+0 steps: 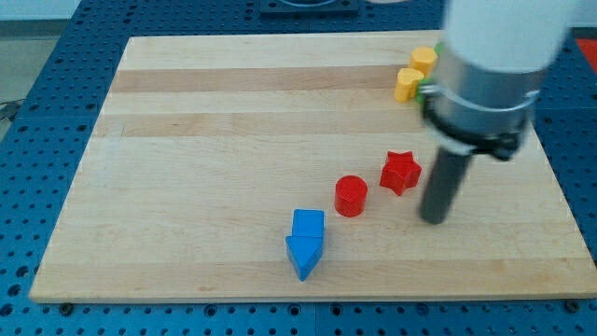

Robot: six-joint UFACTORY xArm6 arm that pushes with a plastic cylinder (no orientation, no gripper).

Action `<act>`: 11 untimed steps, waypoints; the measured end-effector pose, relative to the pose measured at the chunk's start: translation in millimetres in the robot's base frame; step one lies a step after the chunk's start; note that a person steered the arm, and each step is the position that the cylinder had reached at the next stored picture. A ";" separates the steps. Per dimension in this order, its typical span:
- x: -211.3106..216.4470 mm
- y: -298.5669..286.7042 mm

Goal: Slide the red blocks to the top right of the blue cube

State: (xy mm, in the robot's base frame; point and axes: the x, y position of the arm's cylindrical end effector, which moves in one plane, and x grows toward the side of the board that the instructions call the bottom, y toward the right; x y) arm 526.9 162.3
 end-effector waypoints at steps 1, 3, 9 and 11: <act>-73.2 32.4; -68.3 -20.0; -48.4 -113.7; -36.3 -144.8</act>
